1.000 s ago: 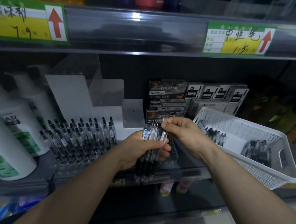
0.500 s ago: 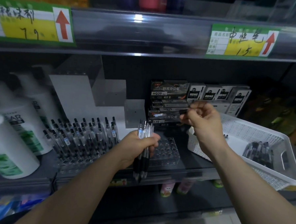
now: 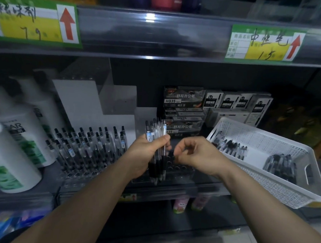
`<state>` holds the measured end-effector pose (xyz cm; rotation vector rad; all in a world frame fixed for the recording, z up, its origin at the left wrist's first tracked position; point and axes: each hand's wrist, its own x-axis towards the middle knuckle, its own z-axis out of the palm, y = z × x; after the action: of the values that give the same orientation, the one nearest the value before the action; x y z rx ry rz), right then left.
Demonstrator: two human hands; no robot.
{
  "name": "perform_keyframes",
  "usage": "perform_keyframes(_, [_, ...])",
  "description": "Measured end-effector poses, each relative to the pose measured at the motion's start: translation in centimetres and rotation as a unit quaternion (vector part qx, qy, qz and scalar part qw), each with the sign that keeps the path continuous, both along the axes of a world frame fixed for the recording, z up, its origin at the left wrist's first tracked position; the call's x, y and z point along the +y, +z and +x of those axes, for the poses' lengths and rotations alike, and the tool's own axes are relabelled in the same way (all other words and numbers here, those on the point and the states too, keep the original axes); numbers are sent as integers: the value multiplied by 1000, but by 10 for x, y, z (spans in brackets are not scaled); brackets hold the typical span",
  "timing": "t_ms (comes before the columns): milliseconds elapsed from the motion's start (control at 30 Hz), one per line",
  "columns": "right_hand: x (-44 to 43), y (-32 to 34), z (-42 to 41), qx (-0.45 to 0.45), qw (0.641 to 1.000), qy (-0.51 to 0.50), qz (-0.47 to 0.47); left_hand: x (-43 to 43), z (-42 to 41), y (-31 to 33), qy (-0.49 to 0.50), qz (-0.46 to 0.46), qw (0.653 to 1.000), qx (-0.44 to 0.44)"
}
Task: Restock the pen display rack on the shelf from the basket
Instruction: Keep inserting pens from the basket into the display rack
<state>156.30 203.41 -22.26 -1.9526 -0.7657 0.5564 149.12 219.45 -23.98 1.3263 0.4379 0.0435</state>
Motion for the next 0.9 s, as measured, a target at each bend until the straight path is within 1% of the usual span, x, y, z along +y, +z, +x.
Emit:
perform_keyframes(67, [1,-1,5,-6,998,-45,49,-5,-3,1,-35,-40,998,-16])
perform_keyframes(133, [3,0,5,32,993,-54,95,-11,-8,2,-83,-38,995,-47])
perform_keyframes(233, [7,1,-1,152,980,13,130,-17,-13,1,-144,7,987,-70])
perform_keyframes(333, [7,3,-1,199,969,38,141,-18,-14,3,-166,20,983,-78])
perform_keyframes(467, [5,5,5,207,966,47,147,-17,-15,3,-165,-3,983,-76])
perform_keyframes(633, [4,5,4,217,961,60,160,-16,-15,2,-162,-7,985,-64])
perform_keyframes(767, [-1,9,8,175,972,67,141,-20,-18,7,-180,-59,981,-45])
perform_keyframes(900, [-2,9,10,170,974,82,125,-20,-23,12,-187,-73,979,-32])
